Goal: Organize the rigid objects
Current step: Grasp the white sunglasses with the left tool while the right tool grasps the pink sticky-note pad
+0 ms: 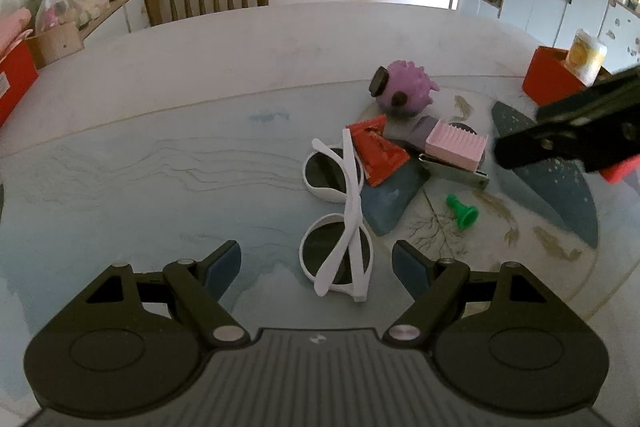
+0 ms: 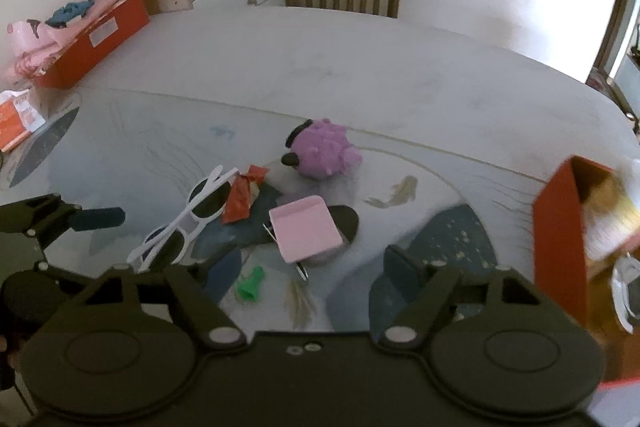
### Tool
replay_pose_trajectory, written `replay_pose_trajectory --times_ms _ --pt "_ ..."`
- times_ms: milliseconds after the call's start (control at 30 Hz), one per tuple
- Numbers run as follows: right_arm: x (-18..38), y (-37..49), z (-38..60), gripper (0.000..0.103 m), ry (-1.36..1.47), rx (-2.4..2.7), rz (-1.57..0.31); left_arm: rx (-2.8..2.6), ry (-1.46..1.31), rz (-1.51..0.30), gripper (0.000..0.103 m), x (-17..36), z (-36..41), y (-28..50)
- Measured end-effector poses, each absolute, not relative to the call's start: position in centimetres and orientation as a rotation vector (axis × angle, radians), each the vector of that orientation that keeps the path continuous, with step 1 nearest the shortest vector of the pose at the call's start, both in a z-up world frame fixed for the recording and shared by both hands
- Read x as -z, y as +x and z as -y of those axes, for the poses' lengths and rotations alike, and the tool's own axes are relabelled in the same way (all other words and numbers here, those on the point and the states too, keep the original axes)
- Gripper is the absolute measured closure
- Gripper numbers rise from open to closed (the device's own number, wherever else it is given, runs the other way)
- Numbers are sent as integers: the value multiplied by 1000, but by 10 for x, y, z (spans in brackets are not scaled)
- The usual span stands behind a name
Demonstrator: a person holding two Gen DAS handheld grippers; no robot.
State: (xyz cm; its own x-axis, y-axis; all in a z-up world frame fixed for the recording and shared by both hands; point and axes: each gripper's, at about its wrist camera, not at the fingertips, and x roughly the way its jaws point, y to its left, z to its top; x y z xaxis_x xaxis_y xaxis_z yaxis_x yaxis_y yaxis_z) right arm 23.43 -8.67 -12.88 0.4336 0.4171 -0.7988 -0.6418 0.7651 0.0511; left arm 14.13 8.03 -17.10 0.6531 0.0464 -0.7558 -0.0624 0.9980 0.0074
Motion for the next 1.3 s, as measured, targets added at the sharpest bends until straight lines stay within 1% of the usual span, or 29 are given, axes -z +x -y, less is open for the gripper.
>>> replay_pose_trajectory --times_ms 100,200,267,333,367,500,567,633,667,733,833,1067,1300 --pt "133 238 80 34 -297 -676 -912 -67 -8 -856 20 174 -79 143" --pt "141 244 74 39 -306 -673 -925 -64 -22 -853 24 176 -80 143" --pt "143 245 73 41 -308 -671 -928 -63 -22 -845 28 175 -79 143" --pt "145 246 70 41 -322 -669 -929 -58 -20 -839 35 175 -78 143" --pt "145 246 70 41 -322 -669 -929 -57 -22 -836 37 174 -78 143" --pt "149 249 68 45 -329 -660 -930 -52 -19 -827 53 173 -77 145" --pt "149 249 68 46 -328 -661 -931 -52 -20 -829 56 173 -77 148" --pt "151 249 66 48 -331 -663 -932 -43 -15 -827 59 173 -76 150" --pt "151 249 66 50 -331 -665 -932 -39 -10 -826 59 173 -76 151" --pt "151 249 66 51 -332 -662 -927 -34 -3 -822 63 173 -75 152" --pt "151 249 66 58 -333 -650 -922 -32 6 -821 63 173 -73 153" --pt "144 246 69 60 -333 -652 -889 -32 -3 -827 64 173 -73 155" --pt "131 239 77 60 -307 -649 -871 -34 -73 -839 64 165 -80 156"
